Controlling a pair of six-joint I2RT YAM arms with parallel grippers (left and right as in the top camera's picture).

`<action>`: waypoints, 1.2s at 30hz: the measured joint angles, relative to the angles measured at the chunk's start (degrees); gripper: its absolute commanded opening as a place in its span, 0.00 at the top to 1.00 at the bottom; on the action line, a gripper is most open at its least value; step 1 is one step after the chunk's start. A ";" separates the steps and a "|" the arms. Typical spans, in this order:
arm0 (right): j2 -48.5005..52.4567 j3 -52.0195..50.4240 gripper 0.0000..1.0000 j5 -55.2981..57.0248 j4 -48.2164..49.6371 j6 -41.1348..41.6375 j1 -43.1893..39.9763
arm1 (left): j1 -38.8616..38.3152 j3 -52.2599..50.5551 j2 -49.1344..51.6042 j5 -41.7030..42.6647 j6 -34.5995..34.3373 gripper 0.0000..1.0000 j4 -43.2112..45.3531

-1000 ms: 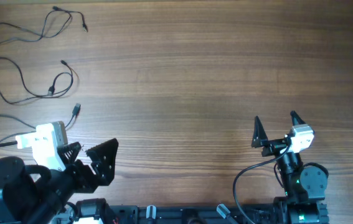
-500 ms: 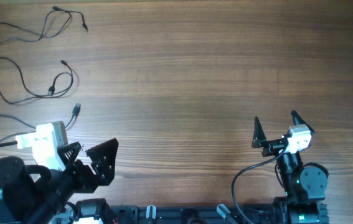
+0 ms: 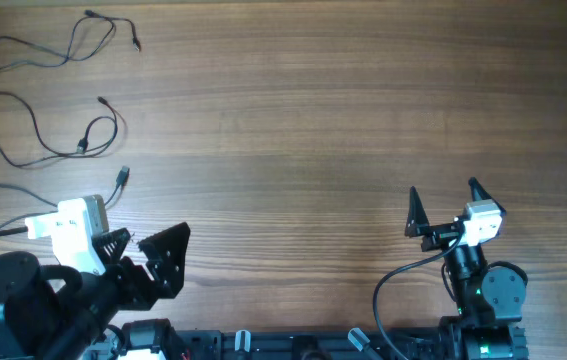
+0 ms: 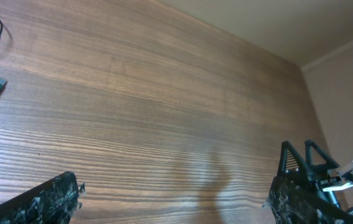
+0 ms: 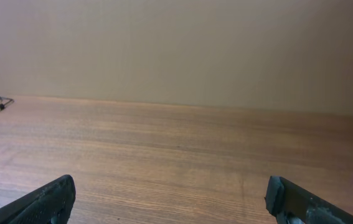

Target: Untangle cables

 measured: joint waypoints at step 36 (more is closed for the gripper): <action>0.00 0.00 0.00 0.26 0.00 2.43 0.00 | 0.00 0.00 0.00 0.00 0.00 0.00 0.00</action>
